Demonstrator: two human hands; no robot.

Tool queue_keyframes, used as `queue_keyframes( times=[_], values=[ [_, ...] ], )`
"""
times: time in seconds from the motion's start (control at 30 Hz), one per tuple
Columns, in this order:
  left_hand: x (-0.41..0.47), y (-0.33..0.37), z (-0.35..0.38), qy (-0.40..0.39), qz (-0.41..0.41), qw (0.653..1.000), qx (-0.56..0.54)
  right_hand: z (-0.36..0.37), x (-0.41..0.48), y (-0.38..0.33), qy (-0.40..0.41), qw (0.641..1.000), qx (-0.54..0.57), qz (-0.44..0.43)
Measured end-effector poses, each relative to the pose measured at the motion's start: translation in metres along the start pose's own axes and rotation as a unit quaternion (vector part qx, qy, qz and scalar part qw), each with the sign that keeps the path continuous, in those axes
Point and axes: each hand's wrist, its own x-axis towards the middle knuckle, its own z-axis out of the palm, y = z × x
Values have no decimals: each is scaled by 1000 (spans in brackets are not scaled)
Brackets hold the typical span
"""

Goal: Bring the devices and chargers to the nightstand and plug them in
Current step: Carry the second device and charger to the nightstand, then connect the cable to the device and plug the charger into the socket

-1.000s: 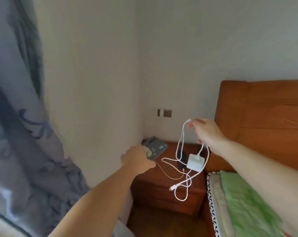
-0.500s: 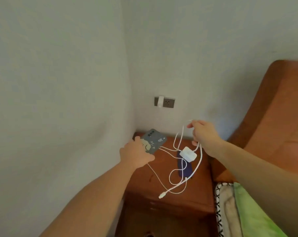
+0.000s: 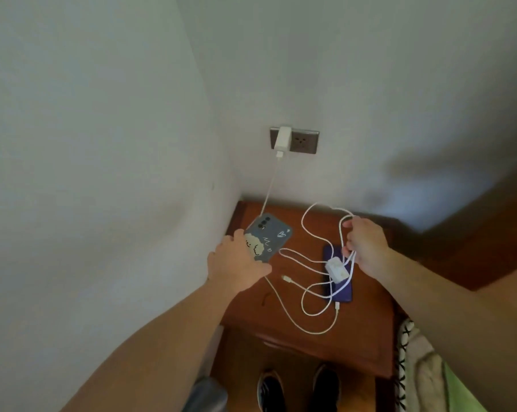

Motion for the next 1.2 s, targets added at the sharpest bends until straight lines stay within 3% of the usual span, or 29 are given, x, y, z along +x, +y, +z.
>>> queue_keyframes(
  times=[0.23, 0.43, 0.67, 0.8, 1.03, 1.13, 1.2],
  values=[
    [7, 5, 28, -19, -31, 999, -25, 21, 28, 32, -25, 997, -16, 64],
    [22, -14, 31, -12, -50, 998, -29, 64, 33, 44, -75, 989, 71, 108],
    [38, -40, 57, -7, -45, 999, -24, 58, 64, 97, -22, 988, 68, 140],
    [38, -57, 77, 2, -60, 998, -29, 37, 86, 119, 55, 984, 49, 160],
    [38, -81, 106, 0, -110, 991, -72, 16, 106, 152, 106, 965, -232, 64],
    [37, -89, 117, -7, -132, 987, -94, 21, 102, 160, 146, 926, -345, 40],
    [37, -94, 126, -12, -145, 983, -113, 27, 95, 164, 160, 895, -415, -48]
  ],
)
